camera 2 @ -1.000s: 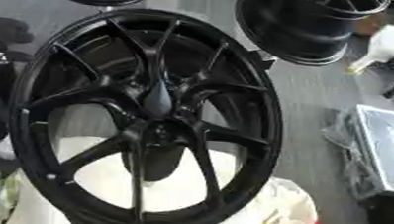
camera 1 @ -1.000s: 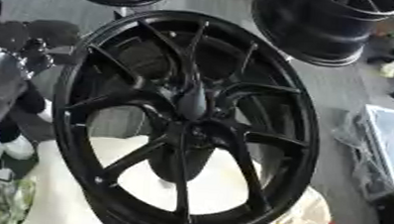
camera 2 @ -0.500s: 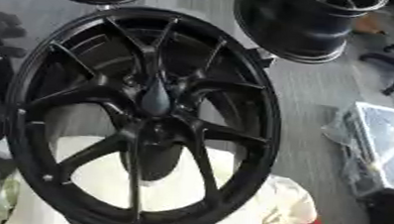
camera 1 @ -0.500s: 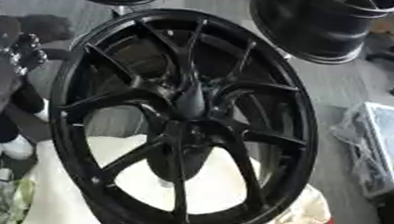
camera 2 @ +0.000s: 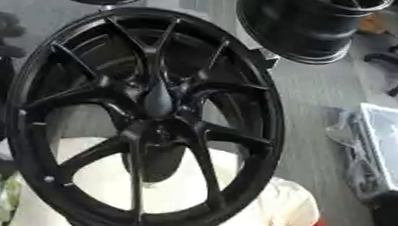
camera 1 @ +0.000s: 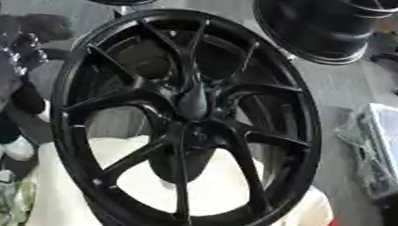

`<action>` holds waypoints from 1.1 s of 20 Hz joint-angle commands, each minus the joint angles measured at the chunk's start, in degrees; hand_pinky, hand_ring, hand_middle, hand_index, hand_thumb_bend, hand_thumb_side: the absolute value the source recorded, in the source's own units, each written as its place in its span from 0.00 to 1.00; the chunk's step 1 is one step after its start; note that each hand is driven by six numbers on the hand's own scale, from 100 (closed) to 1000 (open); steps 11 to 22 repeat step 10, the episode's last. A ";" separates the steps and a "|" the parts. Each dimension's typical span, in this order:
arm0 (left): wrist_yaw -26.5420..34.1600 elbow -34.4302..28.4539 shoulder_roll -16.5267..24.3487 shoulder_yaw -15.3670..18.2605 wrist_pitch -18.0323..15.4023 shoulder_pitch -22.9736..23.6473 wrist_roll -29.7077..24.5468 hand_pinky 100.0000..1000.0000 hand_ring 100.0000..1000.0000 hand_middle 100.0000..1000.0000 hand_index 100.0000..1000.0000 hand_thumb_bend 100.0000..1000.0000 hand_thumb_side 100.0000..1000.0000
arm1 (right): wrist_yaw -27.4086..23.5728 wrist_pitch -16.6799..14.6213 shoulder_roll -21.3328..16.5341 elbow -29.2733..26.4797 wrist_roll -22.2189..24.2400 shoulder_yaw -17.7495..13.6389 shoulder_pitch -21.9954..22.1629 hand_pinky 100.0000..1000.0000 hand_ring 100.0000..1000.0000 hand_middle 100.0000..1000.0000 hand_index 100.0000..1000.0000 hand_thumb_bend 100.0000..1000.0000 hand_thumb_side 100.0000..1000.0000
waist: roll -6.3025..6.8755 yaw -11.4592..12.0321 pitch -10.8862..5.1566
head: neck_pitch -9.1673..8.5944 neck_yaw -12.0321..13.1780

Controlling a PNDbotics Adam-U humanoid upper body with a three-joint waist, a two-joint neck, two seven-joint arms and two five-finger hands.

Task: Pull the pin out of the wheel hub.

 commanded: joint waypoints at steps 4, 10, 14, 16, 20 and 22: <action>0.42 -1.46 0.38 0.41 0.00 -1.20 0.26 0.80 0.88 0.78 0.74 0.13 0.77 | -17.86 4.09 2.17 -7.35 -21.05 2.68 -7.69 0.85 0.81 0.76 0.85 0.00 0.51 | 0.47 0.76 -0.84 | -0.92 -0.98; 1.04 -1.65 -0.28 0.67 -0.21 -1.47 1.57 0.80 0.88 0.78 0.74 0.13 0.77 | -26.95 4.42 12.21 -12.50 -26.18 4.46 -16.05 0.84 0.78 0.77 0.83 0.00 0.43 | 0.97 1.42 -0.74 | -1.52 -1.60; 1.04 -1.65 -0.28 0.67 -0.21 -1.47 1.57 0.80 0.88 0.78 0.74 0.13 0.77 | -26.95 4.42 12.21 -12.50 -26.18 4.46 -16.05 0.84 0.78 0.77 0.83 0.00 0.43 | 0.97 1.42 -0.74 | -1.52 -1.60; 1.04 -1.65 -0.28 0.67 -0.21 -1.47 1.57 0.80 0.88 0.78 0.74 0.13 0.77 | -26.95 4.42 12.21 -12.50 -26.18 4.46 -16.05 0.84 0.78 0.77 0.83 0.00 0.43 | 0.97 1.42 -0.74 | -1.52 -1.60; 1.04 -1.65 -0.28 0.67 -0.21 -1.47 1.57 0.80 0.88 0.78 0.74 0.13 0.77 | -26.95 4.42 12.21 -12.50 -26.18 4.46 -16.05 0.84 0.78 0.77 0.83 0.00 0.43 | 0.97 1.42 -0.74 | -1.52 -1.60; 1.04 -1.65 -0.28 0.67 -0.21 -1.47 1.57 0.80 0.88 0.78 0.74 0.13 0.77 | -26.95 4.42 12.21 -12.50 -26.18 4.46 -16.05 0.84 0.78 0.77 0.83 0.00 0.43 | 0.97 1.42 -0.74 | -1.52 -1.60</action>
